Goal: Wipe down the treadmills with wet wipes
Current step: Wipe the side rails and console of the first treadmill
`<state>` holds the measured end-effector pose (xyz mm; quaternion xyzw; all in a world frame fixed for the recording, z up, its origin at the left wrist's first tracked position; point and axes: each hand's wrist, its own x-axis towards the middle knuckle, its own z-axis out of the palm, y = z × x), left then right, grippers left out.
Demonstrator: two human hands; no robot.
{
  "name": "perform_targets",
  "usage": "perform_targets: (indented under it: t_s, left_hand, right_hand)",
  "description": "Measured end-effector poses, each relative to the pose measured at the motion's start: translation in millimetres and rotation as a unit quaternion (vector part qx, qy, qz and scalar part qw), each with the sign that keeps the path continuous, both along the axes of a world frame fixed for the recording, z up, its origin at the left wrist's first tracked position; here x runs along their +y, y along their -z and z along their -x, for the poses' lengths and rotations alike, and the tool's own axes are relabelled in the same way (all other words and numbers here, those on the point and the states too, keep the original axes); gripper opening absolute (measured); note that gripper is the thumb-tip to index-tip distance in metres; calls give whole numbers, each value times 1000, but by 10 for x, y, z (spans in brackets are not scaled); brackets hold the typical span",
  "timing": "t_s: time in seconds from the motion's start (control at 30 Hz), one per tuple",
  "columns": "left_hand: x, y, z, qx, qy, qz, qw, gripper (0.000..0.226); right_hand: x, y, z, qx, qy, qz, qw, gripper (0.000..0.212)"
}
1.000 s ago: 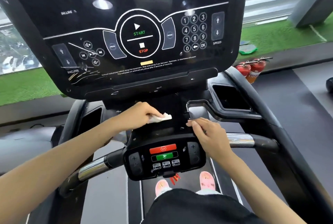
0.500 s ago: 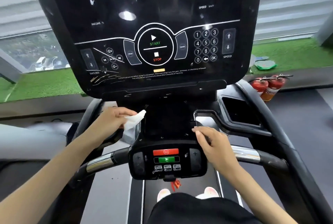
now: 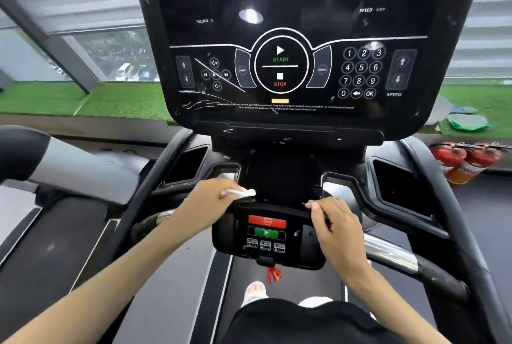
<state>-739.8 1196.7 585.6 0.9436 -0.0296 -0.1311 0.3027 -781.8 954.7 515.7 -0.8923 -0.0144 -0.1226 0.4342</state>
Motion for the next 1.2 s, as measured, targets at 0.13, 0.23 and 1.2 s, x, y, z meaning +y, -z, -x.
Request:
perform_targets:
  t_s: [0.13,0.23,1.2]
  left_hand:
    - [74,9,19,7,-31,3,999,31]
    - [-248,24,44,39,21,39,998,30]
    - [353,92,-336,148,56,64,985,39]
  right_hand:
    - [21,19,-10,-56,14,26,998,40]
    - [19,37,-24,-66,12,38,997,40]
    - [21,93,-49,-90,13,48,995,41]
